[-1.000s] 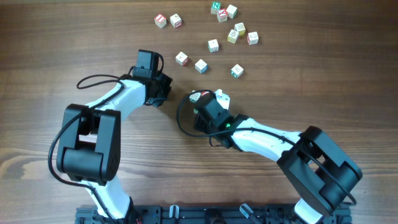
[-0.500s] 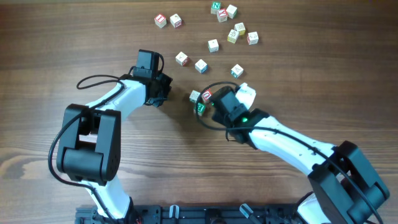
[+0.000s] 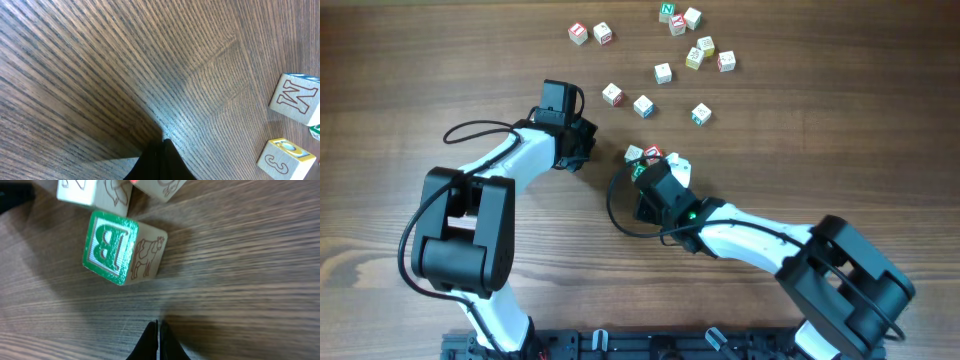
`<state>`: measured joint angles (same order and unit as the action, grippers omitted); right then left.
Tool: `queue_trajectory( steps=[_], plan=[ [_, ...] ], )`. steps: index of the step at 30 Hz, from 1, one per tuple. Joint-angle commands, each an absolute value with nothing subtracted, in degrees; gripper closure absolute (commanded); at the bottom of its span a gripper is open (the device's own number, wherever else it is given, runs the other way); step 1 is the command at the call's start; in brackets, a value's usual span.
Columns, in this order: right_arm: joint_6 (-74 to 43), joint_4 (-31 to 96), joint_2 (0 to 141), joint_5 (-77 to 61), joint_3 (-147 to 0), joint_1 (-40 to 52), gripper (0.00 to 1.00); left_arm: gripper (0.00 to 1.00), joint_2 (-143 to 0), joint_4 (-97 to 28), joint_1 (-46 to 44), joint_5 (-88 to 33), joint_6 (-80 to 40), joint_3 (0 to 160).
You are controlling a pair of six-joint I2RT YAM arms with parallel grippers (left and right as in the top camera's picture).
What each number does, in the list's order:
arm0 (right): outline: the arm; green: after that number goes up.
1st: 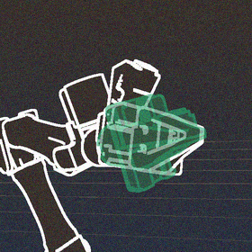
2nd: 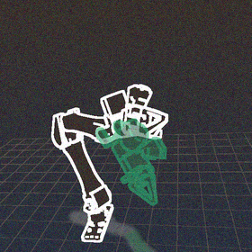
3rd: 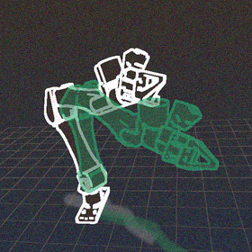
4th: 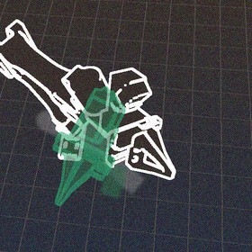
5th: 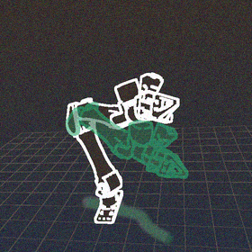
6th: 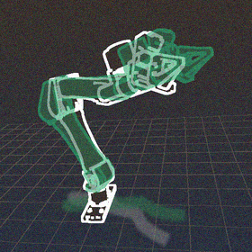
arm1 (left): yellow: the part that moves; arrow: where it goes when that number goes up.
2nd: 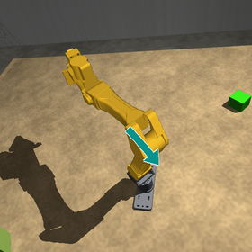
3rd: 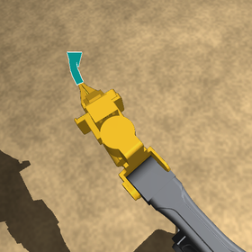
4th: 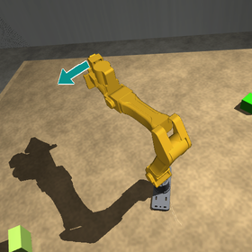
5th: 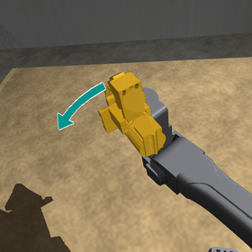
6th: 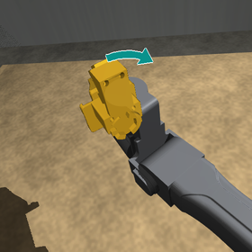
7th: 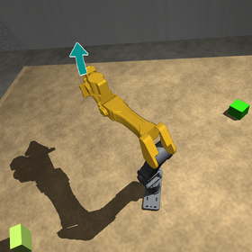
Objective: Form a circle
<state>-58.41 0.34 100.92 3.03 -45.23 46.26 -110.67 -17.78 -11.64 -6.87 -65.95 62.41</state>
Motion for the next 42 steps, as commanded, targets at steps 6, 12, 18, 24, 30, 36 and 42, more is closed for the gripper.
queue_trajectory(
  steps=[6, 12, 18, 24, 30, 36, 42],
  plan=[
    [-57.0, -5.1, 105.0, 2.8, -44.8, 46.4, 0.95, 0.95, -116.0, -20.1, -11.5, -0.8, -66.5, 58.3],
    [-58.2, -5.9, 105.5, 6.7, -44.8, 46.4, 0.95, 0.95, -116.0, -20.1, -11.5, -0.8, -66.5, 58.3],
    [-58.7, -5.3, 105.5, 7.1, -44.8, 46.1, 0.95, 0.95, -116.0, -20.2, -11.5, -0.7, -66.5, 58.3],
    [-58.7, -5.3, 105.5, 8.2, -44.8, 46.0, 0.95, 0.94, -116.0, -20.2, -11.5, -0.7, -66.5, 58.3],
    [-59.0, -5.2, 105.5, 8.6, -44.8, 45.3, 0.96, 0.94, -116.0, -20.2, -11.5, -0.5, -66.5, 58.3],
    [-59.1, -5.3, 105.5, 9.4, -44.8, 45.0, 0.95, 0.94, -116.0, -20.2, -11.5, -0.5, -66.5, 58.3],
    [-59.1, -5.3, 105.5, 9.7, -44.8, 44.9, 0.95, 0.94, -116.0, -20.2, -11.5, -0.5, -66.5, 58.3]
  ],
)
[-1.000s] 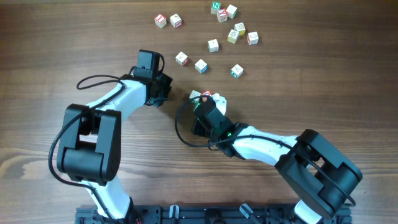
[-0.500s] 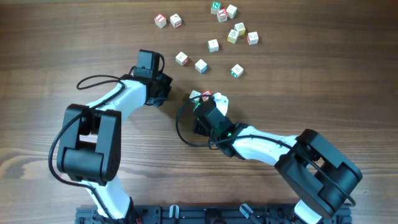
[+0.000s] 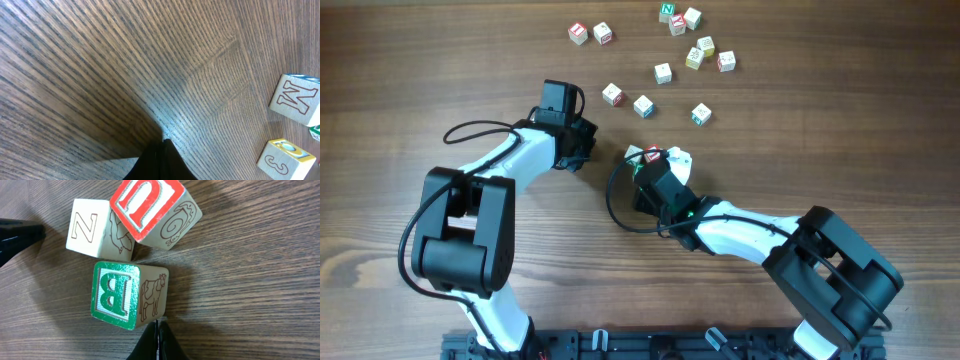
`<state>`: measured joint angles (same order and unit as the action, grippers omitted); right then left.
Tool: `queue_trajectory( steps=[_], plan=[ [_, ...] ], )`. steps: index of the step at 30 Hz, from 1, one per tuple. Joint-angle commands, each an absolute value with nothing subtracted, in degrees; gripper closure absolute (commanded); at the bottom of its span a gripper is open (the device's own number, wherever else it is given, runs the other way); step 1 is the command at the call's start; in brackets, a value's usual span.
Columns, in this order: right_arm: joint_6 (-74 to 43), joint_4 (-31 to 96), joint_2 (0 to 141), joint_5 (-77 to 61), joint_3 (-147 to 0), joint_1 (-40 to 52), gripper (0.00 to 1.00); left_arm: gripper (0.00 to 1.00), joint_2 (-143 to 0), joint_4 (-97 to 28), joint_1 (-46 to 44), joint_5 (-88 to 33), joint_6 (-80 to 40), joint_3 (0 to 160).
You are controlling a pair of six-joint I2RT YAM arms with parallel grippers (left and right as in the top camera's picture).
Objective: Form a circle
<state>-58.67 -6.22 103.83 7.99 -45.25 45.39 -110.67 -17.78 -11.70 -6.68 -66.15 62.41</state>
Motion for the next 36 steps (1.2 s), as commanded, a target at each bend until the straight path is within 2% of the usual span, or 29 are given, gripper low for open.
queue_trajectory(
  steps=[1, 21, 26, 30, 33, 36],
  plan=[
    [-59.2, -5.3, 105.5, 9.9, -44.8, 44.9, 0.95, 0.95, -116.0, -20.2, -11.5, -0.5, -66.5, 58.3],
    [-62.0, -2.9, 104.7, 10.6, -44.9, 43.5, 0.95, 0.95, -116.0, -20.3, -11.5, -0.3, -66.5, 58.3],
    [-61.6, 2.6, 97.6, 10.6, -44.9, 43.5, 0.95, 0.94, -116.0, -20.3, -11.5, -0.2, -66.5, 58.3],
    [-61.5, 6.6, 88.2, 19.2, -44.9, 43.5, 0.95, 0.94, -116.0, -20.4, -11.5, 0.1, -66.5, 58.3],
    [-61.4, 7.9, 85.4, 25.2, -44.9, 43.1, 0.95, 0.96, -116.0, -21.1, -11.4, 0.1, -66.5, 58.3],
    [-61.7, 9.3, 85.7, 24.8, -44.9, 40.2, 0.95, 0.96, -116.0, -23.1, -11.1, 0.1, -66.3, 58.3]
  ],
)
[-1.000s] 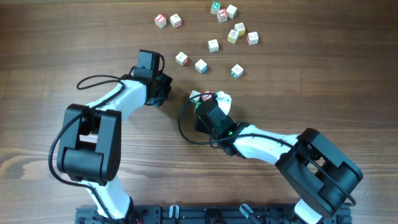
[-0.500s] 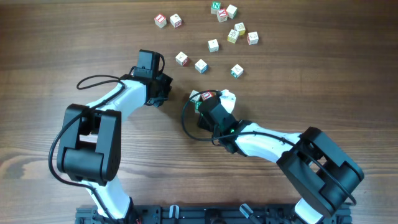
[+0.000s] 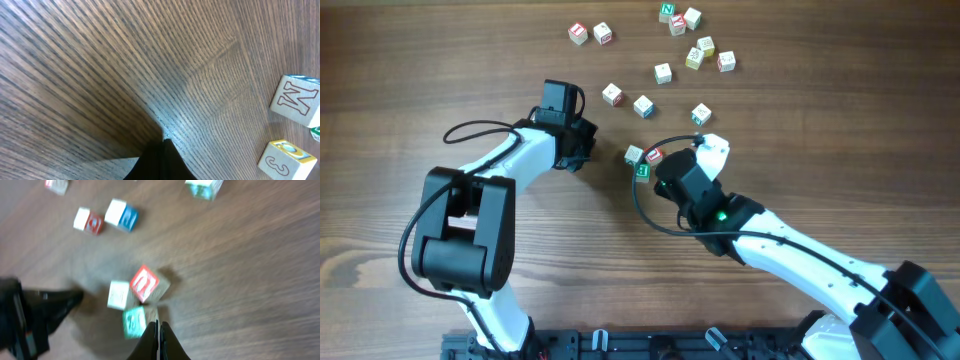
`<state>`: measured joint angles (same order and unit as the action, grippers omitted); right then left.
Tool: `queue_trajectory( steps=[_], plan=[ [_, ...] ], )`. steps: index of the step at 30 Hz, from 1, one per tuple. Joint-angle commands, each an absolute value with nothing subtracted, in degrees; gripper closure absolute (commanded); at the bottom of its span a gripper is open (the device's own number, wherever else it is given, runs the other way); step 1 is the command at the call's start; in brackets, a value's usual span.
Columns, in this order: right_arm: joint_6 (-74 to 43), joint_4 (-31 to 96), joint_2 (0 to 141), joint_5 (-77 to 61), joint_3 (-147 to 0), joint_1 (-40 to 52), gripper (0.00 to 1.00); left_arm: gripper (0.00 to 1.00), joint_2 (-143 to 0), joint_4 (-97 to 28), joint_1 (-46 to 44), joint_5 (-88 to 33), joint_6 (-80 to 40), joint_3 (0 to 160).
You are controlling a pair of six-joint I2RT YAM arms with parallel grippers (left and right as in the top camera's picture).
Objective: Form a circle
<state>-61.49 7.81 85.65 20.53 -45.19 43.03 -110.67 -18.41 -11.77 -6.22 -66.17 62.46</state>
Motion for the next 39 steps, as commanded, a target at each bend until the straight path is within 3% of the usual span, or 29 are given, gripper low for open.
queue_trajectory(
  steps=[1, 6, 9, 12, 16, 21, 28, 33, 39],
  plan=[
    [-61.7, 10.1, 86.0, 23.4, -44.9, 37.9, 0.95, 0.96, -115.9, -24.5, -10.7, 0.1, -66.3, 58.3],
    [-61.2, 8.7, 88.6, 14.4, -44.9, 25.4, 0.95, 0.96, -115.9, -33.2, -8.3, 4.3, -66.3, 58.3],
    [-56.2, 2.7, 94.4, 5.0, -44.9, 20.7, 0.96, 0.96, -115.9, -37.4, -8.1, 0.9, -66.1, 58.3],
    [-51.4, -5.5, 103.6, -2.7, -44.9, 19.0, 0.95, 0.96, -115.9, -35.5, -9.5, -8.3, -61.5, 58.3],
    [-48.3, -9.0, 108.0, -13.5, -44.9, 15.9, 0.96, 0.96, -115.9, -28.8, -13.2, -10.9, -58.2, 58.3],
    [-48.5, -8.2, 107.9, -14.7, -44.9, 15.1, 0.96, 0.96, -116.0, -25.0, -17.0, -16.6, -49.7, 58.2],
    [-49.6, -8.3, 107.9, -14.3, -44.9, 15.1, 0.95, 0.96, -116.0, -28.9, -12.6, -18.5, -51.4, 51.0],
    [-49.7, -8.7, 107.9, -14.3, -44.9, 15.1, 0.95, 0.96, -115.9, -18.4, -10.3, -28.0, -49.6, 42.9],
    [-49.7, -9.0, 107.9, -14.3, -44.9, 15.1, 0.96, 0.96, -115.9, -14.9, -10.5, -32.8, -48.2, 42.5]
  ],
)
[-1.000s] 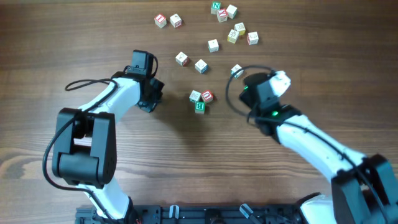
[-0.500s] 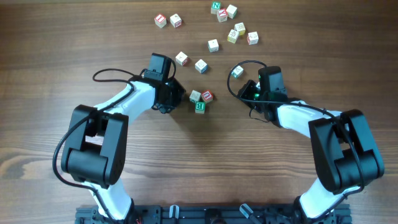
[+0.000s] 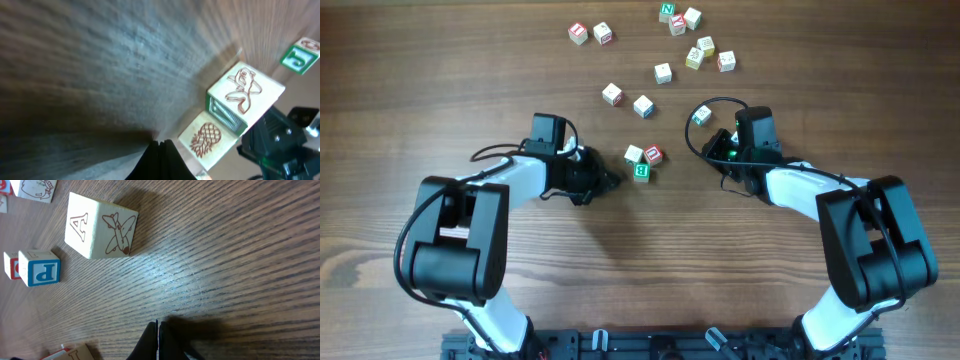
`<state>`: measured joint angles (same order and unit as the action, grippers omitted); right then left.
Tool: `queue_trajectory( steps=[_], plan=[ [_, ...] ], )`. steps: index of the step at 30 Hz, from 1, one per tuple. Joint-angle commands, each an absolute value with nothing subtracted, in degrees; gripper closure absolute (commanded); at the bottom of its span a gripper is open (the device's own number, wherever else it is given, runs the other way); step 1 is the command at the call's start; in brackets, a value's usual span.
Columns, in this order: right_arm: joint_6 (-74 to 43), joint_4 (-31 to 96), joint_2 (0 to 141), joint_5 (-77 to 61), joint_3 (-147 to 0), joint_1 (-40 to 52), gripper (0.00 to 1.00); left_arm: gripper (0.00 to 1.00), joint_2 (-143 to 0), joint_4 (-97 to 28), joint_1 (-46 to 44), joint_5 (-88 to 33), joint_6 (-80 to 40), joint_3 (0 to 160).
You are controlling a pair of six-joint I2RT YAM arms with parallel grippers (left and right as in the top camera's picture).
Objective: Form a circle
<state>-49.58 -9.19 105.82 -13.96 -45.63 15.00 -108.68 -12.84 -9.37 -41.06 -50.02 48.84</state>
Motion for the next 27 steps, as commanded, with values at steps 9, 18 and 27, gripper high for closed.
queue_trajectory(
  steps=[9, 18, 27],
  plan=[
    [-49.7, -9.6, 107.9, -14.3, -44.9, 15.1, 0.95, 0.96, -115.9, -6.5, -11.2, -33.2, -52.6, 42.4],
    [-49.6, -9.6, 107.9, -14.3, -44.9, 15.1, 0.95, 0.96, -115.9, -2.8, -13.0, -28.6, -60.1, 42.4],
    [-49.5, -9.6, 108.0, -14.2, -44.9, 15.1, 0.96, 0.96, -115.7, -6.5, -13.0, -25.4, -65.5, 42.4]
  ],
)
